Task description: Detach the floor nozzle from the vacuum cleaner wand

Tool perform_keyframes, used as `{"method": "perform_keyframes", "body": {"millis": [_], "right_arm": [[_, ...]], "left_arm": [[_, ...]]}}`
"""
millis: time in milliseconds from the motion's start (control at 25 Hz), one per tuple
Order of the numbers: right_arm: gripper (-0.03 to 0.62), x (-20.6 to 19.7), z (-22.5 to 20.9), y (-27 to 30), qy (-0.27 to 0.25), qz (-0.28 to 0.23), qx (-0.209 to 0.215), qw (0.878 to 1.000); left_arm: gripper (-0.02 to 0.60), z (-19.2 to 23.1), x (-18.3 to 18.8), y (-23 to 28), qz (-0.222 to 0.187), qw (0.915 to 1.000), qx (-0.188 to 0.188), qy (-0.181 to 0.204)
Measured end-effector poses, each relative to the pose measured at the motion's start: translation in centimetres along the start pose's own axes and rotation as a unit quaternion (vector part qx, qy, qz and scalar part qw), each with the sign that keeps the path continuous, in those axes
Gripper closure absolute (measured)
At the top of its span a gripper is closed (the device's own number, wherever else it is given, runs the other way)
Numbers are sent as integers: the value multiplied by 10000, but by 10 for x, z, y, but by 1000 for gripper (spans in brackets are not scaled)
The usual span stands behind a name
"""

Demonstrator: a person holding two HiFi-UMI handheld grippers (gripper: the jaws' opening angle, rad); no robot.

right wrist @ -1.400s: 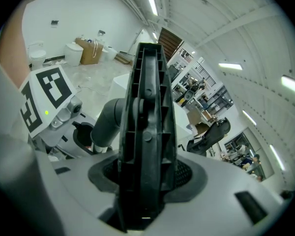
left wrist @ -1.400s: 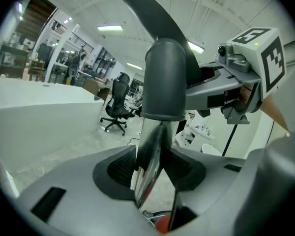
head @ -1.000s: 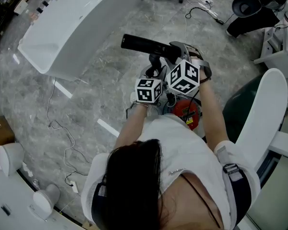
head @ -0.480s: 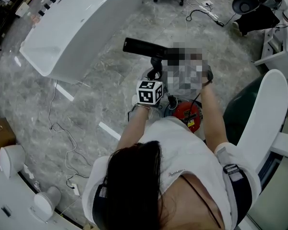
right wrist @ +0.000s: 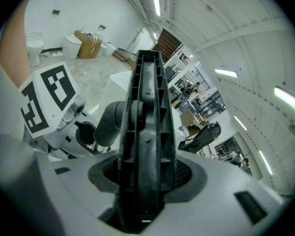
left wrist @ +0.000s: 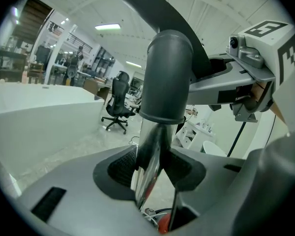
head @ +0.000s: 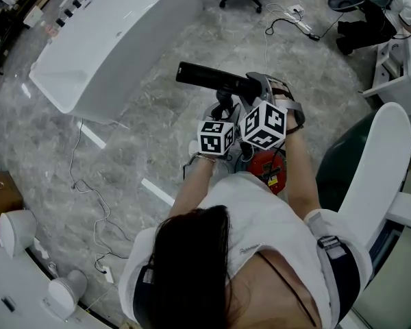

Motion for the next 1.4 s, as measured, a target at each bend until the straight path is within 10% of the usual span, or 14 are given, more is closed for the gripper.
{"method": "perform_keyframes", "body": {"millis": [520, 1400], "right_arm": [[382, 0, -4, -5, 65, 130, -115, 9998], [382, 10, -87, -52, 1740, -830, -618, 9793]], "left_arm": [[419, -1, 5, 2, 1, 9999, -103, 101], [423, 7, -1, -3, -76, 9997, -131, 217]]}}
Point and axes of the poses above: the fingertips, and each gripper's own axes: y forward along the fingers, z to its left, x out of its top, the point moved 2 cm from there along -y, backward along the fingers, and after that the axes turned 4 degrees about z, right-handed, at the moved point
